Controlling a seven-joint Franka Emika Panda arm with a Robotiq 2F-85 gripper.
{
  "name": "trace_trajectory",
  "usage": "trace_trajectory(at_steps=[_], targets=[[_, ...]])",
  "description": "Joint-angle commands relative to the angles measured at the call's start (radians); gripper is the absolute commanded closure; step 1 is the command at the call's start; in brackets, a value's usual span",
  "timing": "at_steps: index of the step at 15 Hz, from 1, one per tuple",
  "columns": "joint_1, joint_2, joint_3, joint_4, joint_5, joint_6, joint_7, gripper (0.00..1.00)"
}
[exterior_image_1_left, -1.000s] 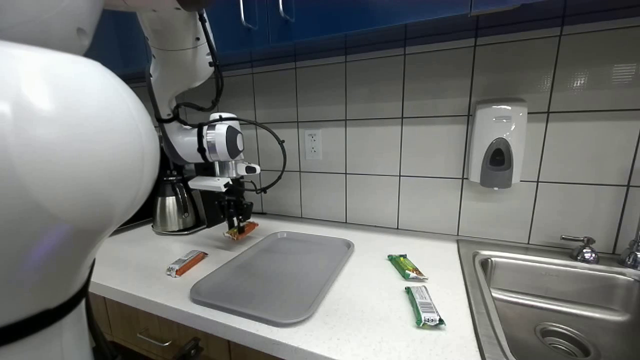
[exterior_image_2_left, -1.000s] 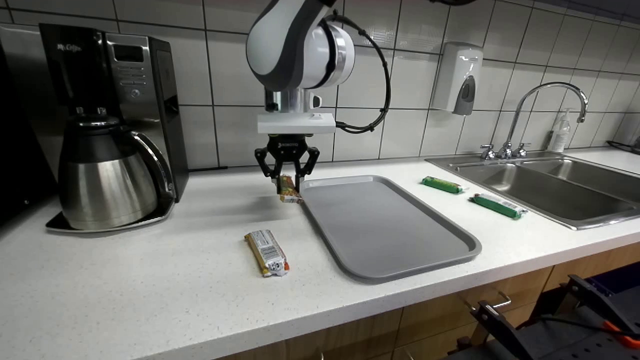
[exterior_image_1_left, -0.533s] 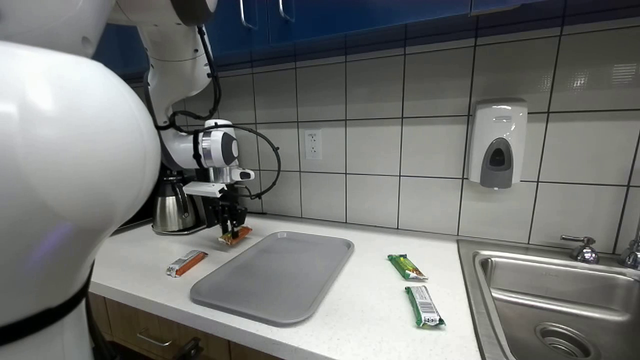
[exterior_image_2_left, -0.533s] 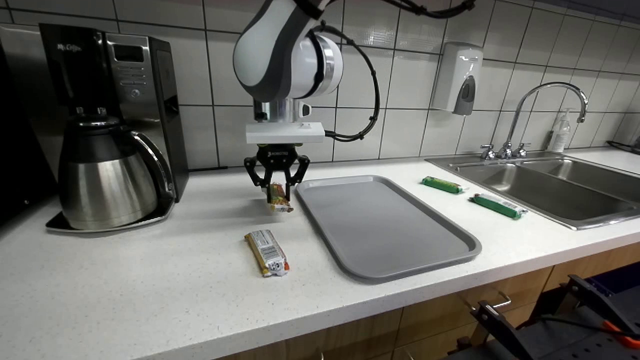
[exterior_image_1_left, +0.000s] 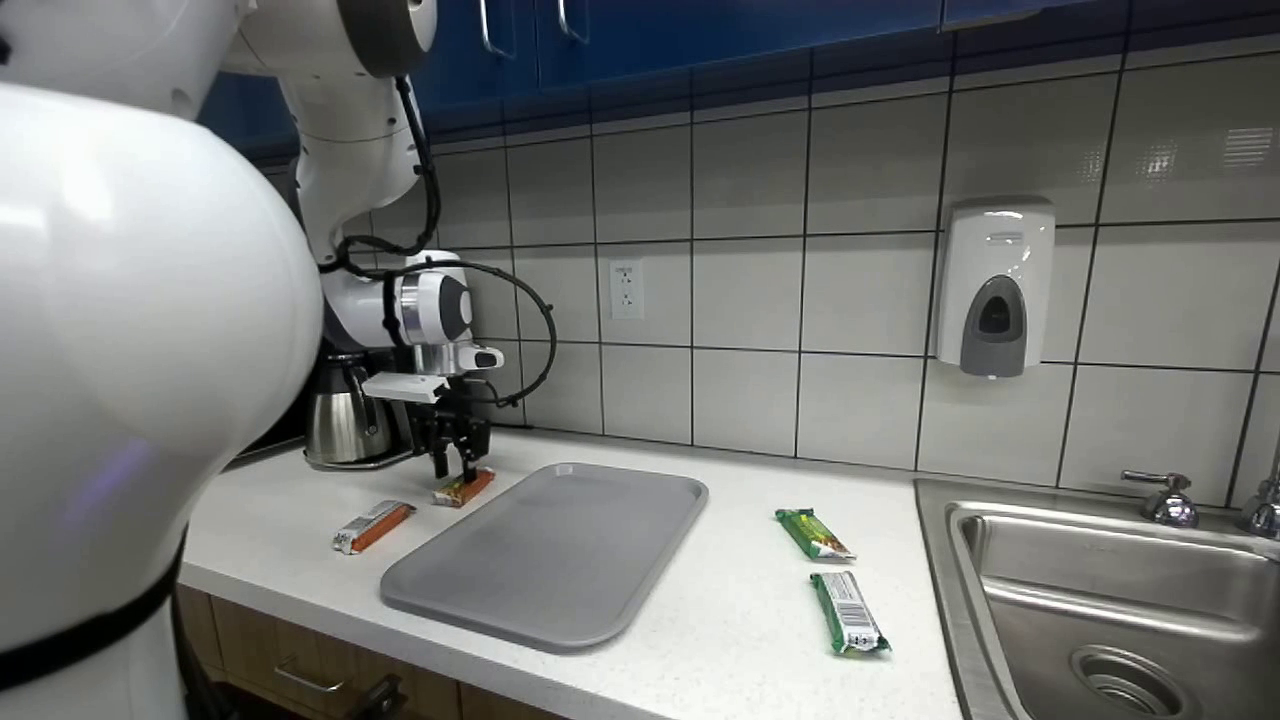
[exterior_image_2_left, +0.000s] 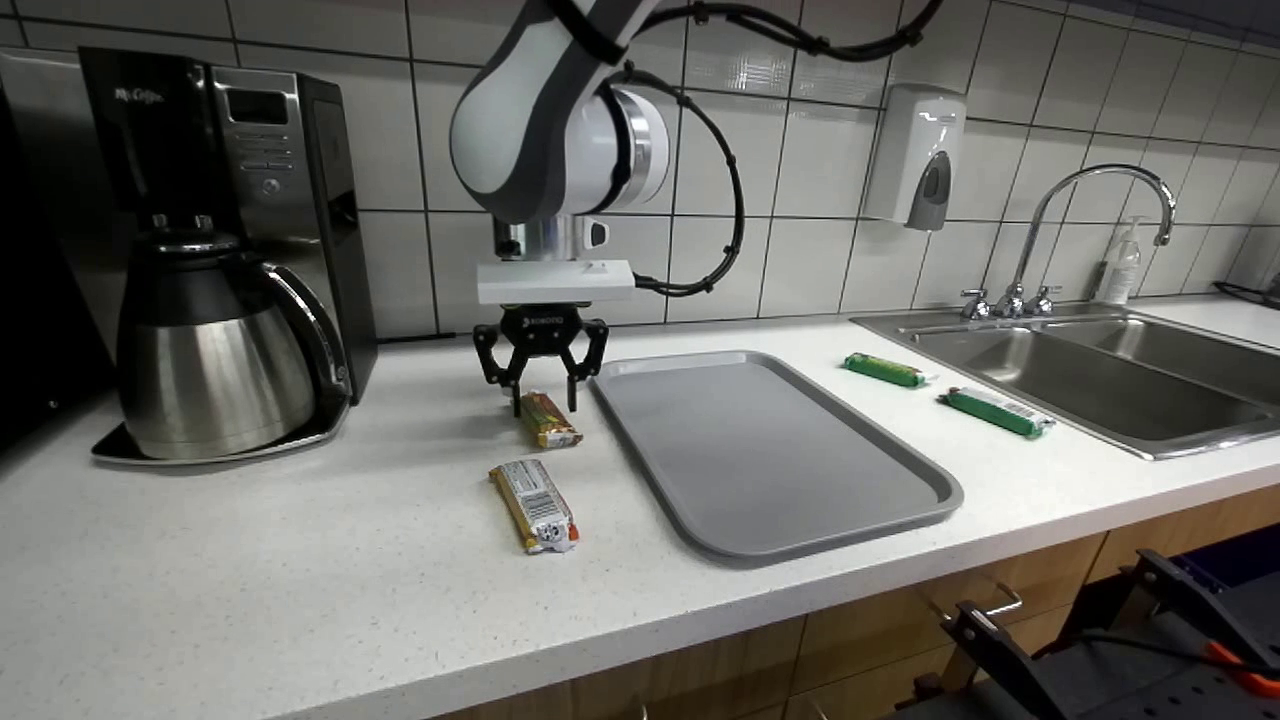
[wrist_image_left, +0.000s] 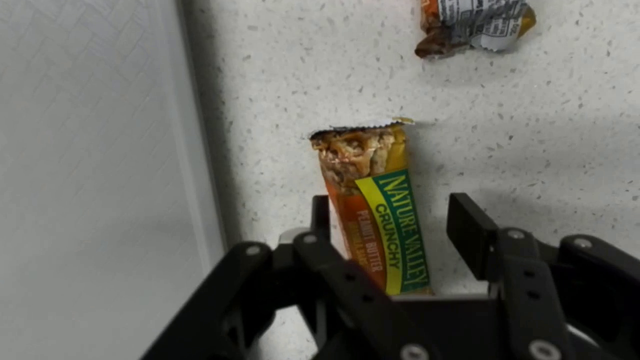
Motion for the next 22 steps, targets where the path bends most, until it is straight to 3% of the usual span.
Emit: trace_trajectory(at_steps=[1,3,10,22], targets=[[0.006,0.019,0.004,0.046,0.002,-0.031,0.013,0.05],[0.007,0.019,0.004,0.052,0.003,-0.033,0.013,0.0],[0.009,-0.003,0.006,0.047,0.003,-0.039,0.008,0.0],[-0.039,-0.095,-0.005,-0.074,0.002,-0.001,-0.013,0.0]])
